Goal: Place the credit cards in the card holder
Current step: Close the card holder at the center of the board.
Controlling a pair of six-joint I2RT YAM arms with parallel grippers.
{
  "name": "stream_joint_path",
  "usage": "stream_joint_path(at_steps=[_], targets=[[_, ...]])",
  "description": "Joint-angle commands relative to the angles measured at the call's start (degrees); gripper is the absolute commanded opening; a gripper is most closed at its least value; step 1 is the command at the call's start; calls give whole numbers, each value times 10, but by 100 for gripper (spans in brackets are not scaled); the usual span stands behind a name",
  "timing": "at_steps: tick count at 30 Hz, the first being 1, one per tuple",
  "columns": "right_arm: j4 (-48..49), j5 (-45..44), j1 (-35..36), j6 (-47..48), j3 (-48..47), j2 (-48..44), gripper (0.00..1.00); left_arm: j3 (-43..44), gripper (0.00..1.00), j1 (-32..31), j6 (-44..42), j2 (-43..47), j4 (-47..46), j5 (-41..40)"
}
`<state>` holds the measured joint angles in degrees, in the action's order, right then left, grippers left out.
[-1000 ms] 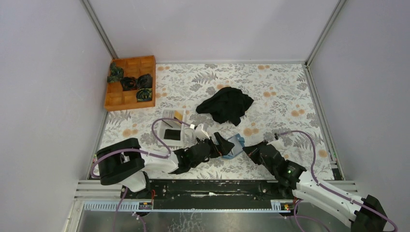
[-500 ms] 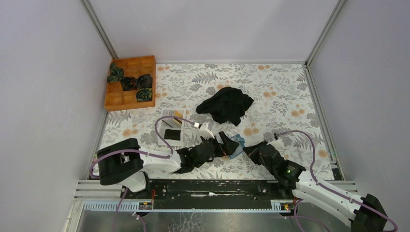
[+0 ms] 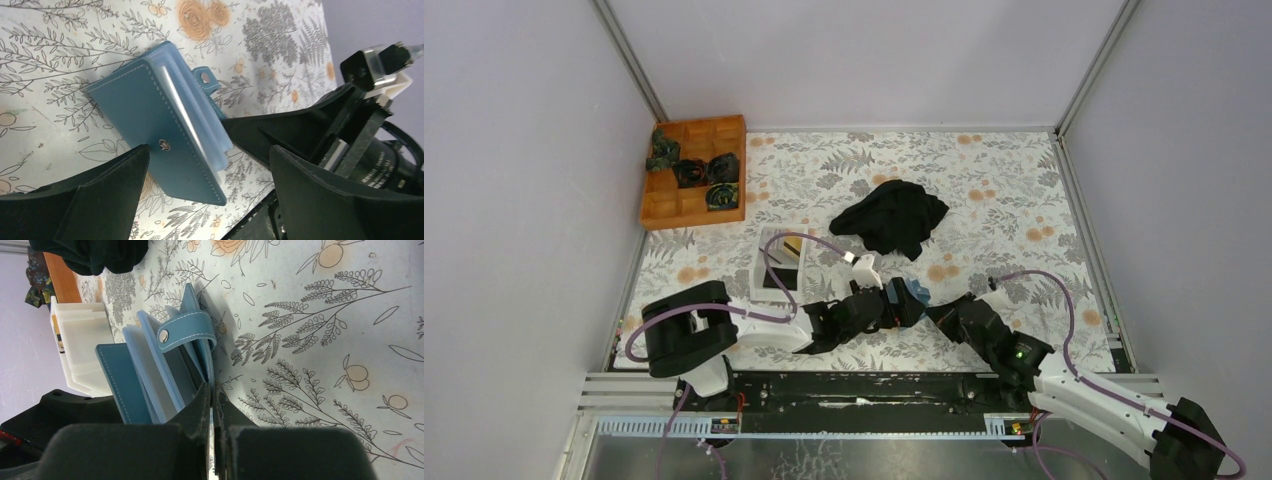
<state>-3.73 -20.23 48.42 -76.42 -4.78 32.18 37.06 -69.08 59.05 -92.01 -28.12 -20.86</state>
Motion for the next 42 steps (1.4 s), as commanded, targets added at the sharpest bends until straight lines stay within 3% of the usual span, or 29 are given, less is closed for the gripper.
stream_joint_path(at_steps=[1, 22, 26, 33, 42], targets=[[26, 5, -1, 0, 6, -2, 0, 20, 97, -4, -23, -17, 16, 18], [82, 19, 0, 10, 17, 61, 0, 85, 97, 0, -29, -58, 66, 49], [78, 15, 1, 24, 11, 72, 18, 104, 97, 1, -23, -78, 88, 56], [41, -2, 1, 38, 1, 59, 36, 121, 97, 3, -15, -91, 117, 45], [-36, -63, 1, 57, -21, 14, 41, 97, 97, 3, 22, -83, 108, 22]])
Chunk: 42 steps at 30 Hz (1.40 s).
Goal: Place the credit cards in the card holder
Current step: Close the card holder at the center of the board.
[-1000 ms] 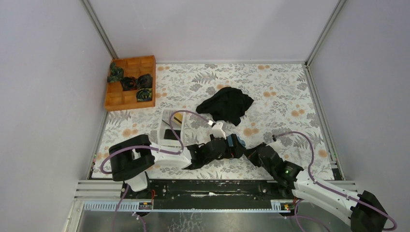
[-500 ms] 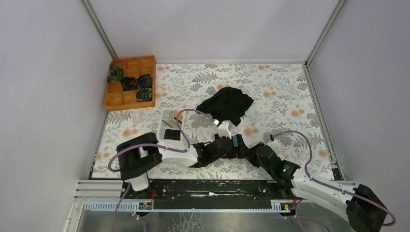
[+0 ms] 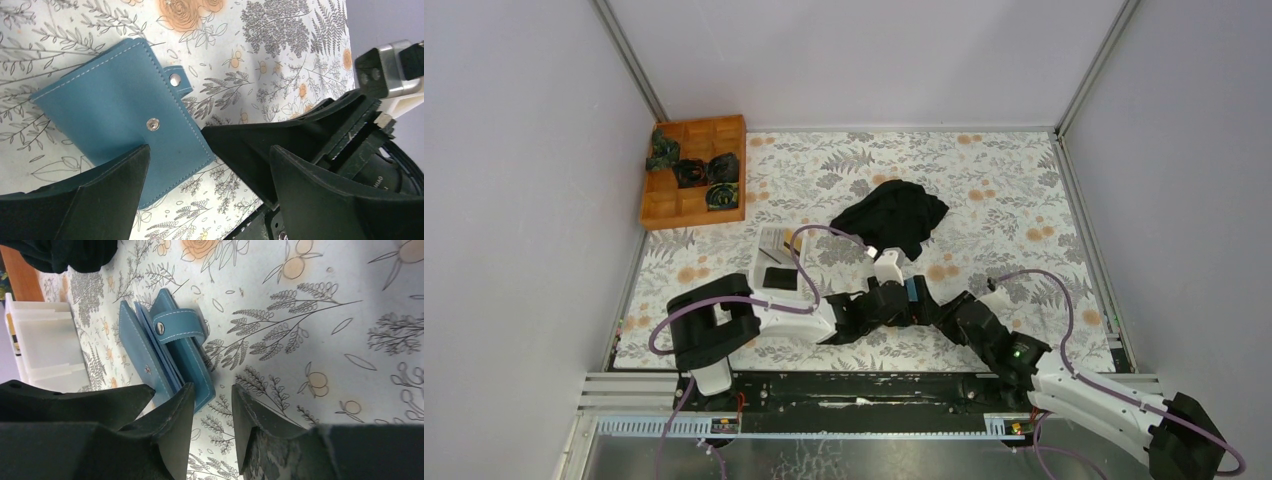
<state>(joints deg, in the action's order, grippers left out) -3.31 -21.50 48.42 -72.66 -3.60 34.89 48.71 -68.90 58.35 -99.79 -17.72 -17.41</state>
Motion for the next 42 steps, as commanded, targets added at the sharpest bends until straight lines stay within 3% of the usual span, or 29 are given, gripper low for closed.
stream_joint_path(at_steps=[1, 13, 26, 42], targets=[[-47, -54, 1, 23, -36, -12, 41, -33, 97, 1, 39, -4, -10, -12], [-59, -101, 4, 51, -60, 8, 45, -82, 96, 5, 60, 19, -69, -23], [8, -126, 24, 94, -78, 124, 50, -121, 96, 17, 98, 12, -128, -4], [74, -222, 83, 130, -90, 250, 52, -158, 90, 28, 131, 15, -167, 5]])
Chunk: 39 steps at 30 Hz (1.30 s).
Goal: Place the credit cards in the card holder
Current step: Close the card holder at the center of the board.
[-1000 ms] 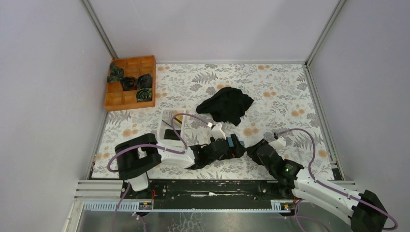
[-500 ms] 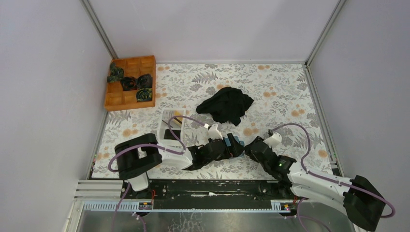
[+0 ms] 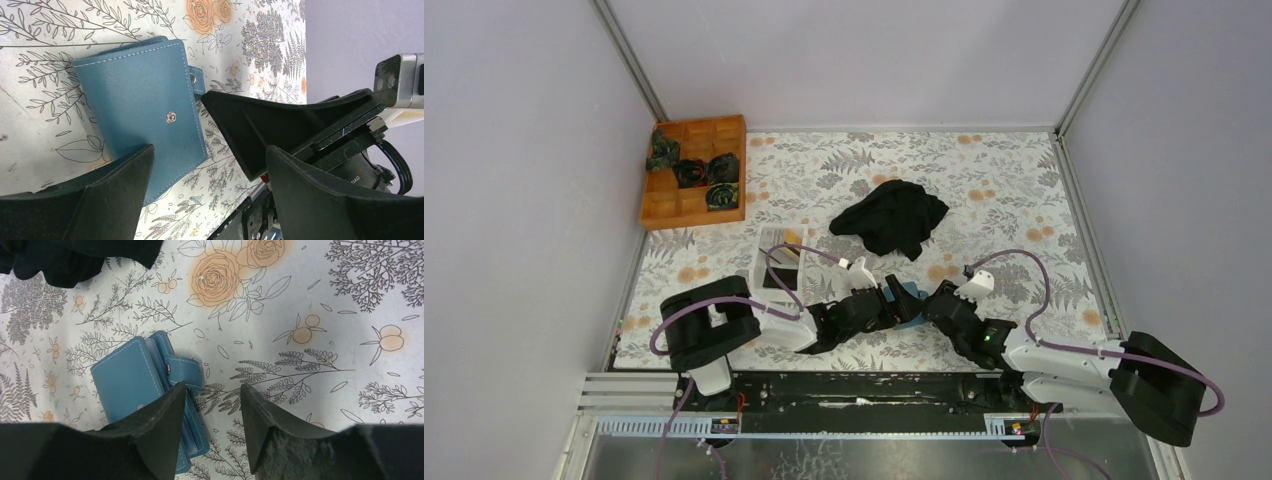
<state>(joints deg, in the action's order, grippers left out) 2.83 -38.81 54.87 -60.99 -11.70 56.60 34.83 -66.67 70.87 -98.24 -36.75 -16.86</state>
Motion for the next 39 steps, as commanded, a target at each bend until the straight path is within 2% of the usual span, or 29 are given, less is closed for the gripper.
stream_joint_path(at_steps=[1, 10, 17, 21, 24, 27, 31, 34, 39], targets=[[13, -53, 22, 12, -11, 40, 52, -21, 90, 7, 6, -1, 22, 1], [-23, -107, 48, -26, -30, 90, 52, -26, 90, 12, 11, -1, 17, 5], [-64, -151, 48, -85, -28, 73, 52, -32, 90, 15, 10, 3, 24, -3], [-58, -143, 48, -76, -27, 49, 51, -31, 89, 20, 4, 4, 26, 0], [-19, -113, 48, -46, -10, 18, 50, -25, 90, 23, -9, 4, 33, 3], [5, -85, 48, -27, 13, -49, 50, -20, 90, 26, -27, 7, 43, 0], [-7, -71, 48, -16, 20, -116, 49, -19, 89, 38, -49, 4, 45, 11], [-17, -70, 48, -21, 14, -122, 49, -14, 89, 46, -73, -1, 48, 20], [-18, -61, 47, -39, -4, -81, 48, -14, 89, 57, -113, -4, 54, 32]])
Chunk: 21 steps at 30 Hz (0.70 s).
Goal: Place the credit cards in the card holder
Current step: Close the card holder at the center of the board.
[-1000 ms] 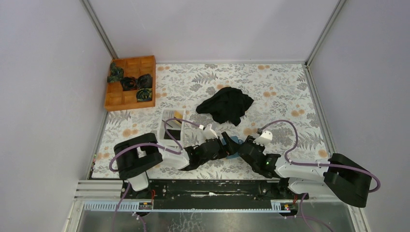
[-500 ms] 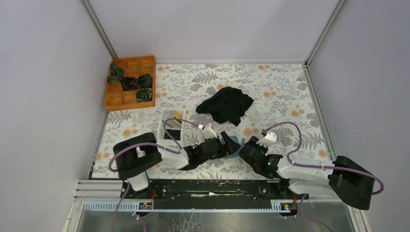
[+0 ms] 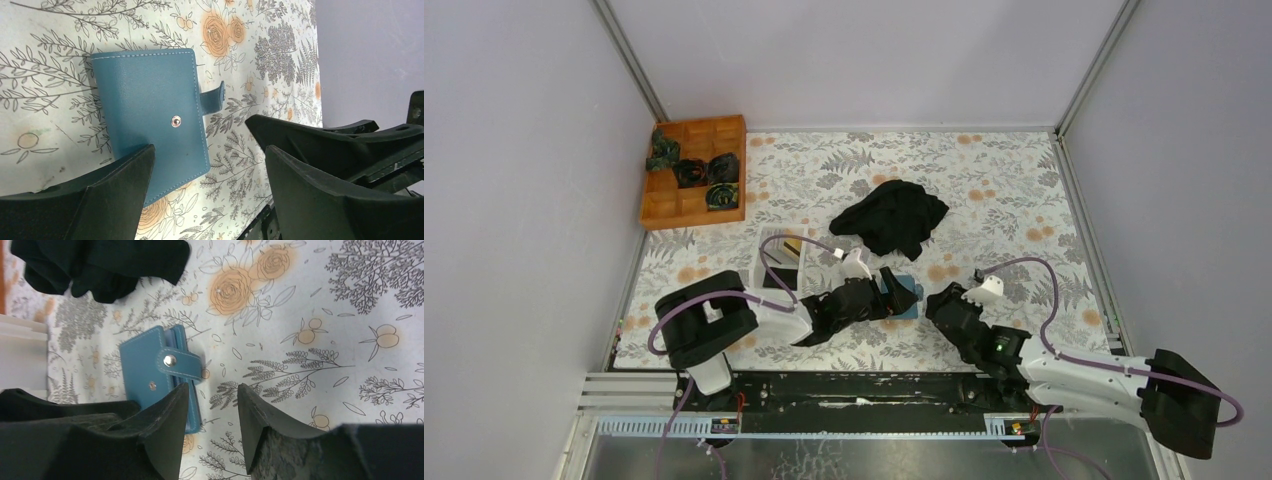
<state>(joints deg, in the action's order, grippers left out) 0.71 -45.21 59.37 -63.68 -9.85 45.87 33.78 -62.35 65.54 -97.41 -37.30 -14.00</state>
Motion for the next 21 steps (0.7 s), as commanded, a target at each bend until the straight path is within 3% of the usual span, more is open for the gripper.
stream_joint_path(at_steps=[1, 11, 21], targets=[[7, 6, 1, -18, -22, 30, 48, -6, 89, 17, -68, -13, 58, 5], [109, 149, -100, -23, 14, 37, 51, -12, 89, 41, -136, -14, 80, 8], [231, 253, -140, -44, 22, 144, 58, -2, 89, 56, -162, -14, 106, 16]])
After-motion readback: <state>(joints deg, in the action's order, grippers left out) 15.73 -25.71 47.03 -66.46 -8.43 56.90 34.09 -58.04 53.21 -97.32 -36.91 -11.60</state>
